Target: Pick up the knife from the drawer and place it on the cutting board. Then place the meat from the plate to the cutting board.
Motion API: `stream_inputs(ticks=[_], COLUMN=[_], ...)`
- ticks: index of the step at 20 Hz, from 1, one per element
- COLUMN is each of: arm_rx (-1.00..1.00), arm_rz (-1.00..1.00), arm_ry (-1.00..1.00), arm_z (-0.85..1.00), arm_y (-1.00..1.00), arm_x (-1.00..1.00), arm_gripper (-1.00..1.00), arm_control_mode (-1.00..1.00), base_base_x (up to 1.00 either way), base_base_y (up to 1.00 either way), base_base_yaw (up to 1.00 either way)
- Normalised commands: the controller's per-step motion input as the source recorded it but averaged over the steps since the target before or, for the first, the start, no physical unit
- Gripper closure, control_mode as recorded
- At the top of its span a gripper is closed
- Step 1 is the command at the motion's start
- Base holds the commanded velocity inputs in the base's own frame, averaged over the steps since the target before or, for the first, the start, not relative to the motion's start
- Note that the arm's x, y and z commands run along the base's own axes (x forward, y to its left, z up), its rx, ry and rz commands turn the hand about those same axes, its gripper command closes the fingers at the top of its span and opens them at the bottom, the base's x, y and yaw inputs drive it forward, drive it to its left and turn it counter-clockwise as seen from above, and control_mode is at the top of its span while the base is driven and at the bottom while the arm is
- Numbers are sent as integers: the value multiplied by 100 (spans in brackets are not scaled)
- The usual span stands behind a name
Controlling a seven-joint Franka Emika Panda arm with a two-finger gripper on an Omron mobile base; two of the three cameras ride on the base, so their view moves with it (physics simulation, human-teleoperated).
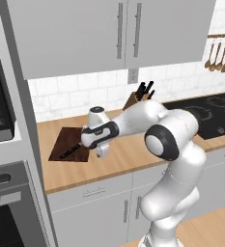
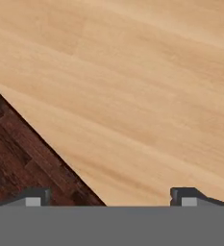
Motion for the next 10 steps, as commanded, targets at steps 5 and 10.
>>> stream_inputs(ticks=[5, 10], arm_rx=[14, 15], arm_rz=[-12, -7], arm_ry=[-26, -12], arm_z=[60, 98], arm_y=[-51, -70], arm_x=[-53, -78], arm_gripper=[-100, -100], arm_control_mode=[-100, -100], base_base_x=[0, 0], base_base_y=[0, 0], base_base_yaw=[0, 0])
